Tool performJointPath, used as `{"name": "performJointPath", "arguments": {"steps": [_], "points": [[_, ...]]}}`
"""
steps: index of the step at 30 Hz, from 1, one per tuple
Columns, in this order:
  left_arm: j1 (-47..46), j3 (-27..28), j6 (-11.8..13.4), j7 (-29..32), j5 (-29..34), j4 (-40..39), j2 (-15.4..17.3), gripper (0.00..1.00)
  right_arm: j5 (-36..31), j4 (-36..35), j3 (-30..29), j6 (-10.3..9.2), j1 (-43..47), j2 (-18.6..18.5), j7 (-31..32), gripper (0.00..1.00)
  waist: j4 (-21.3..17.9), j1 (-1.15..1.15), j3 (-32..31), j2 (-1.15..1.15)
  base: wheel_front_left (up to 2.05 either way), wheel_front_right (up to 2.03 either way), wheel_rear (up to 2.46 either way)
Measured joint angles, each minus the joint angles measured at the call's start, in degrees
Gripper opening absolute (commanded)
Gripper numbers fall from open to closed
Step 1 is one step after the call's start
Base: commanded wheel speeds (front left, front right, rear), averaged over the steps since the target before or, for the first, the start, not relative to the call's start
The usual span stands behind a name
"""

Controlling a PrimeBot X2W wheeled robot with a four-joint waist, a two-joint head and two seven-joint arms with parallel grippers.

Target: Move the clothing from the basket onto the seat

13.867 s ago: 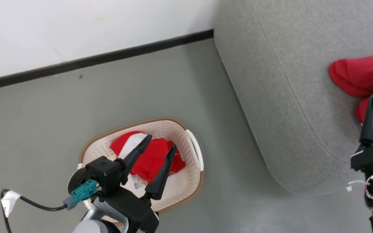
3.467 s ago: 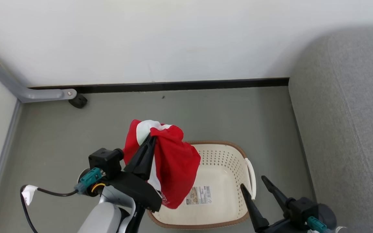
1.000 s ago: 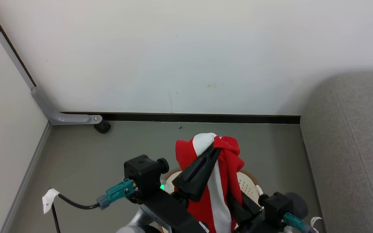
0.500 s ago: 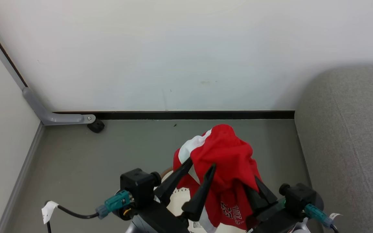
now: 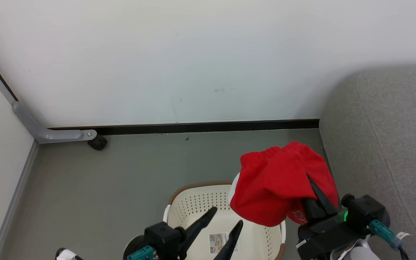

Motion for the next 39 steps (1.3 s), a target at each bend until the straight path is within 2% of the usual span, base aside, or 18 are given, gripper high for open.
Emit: {"name": "performJointPath", "arguments": {"steps": [9,14,26,39], "points": [[0.71,-1.72,-1.98,-3.92,4.47,0.16,2.43,1.0,-0.18,-1.21,-1.0,-0.04,0.42,-0.21,0.0,0.0,-1.57,0.0,0.38,0.0,0.0,0.0,0.0],[1.22,-2.22,-2.08,-5.88,6.28,0.27,3.2,1.0,-0.34,-1.98,-2.76,-0.56,0.43,-0.64,0.0,0.0,-3.07,0.0,0.61,0.0,0.0,0.0,0.0],[1.66,-1.42,-2.96,-11.17,7.55,0.78,4.34,1.0,-0.6,-3.3,-7.43,-2.48,1.41,-2.68,0.0,0.0,-8.67,0.0,1.36,0.0,0.0,0.0,0.0],[1.64,-2.74,-3.55,-14.29,9.15,0.73,4.28,1.0,-0.6,-5.02,-11.74,-3.53,1.76,-3.89,0.0,0.0,-14.8,0.0,2.05,0.0,0.0,0.0,0.0]]}}
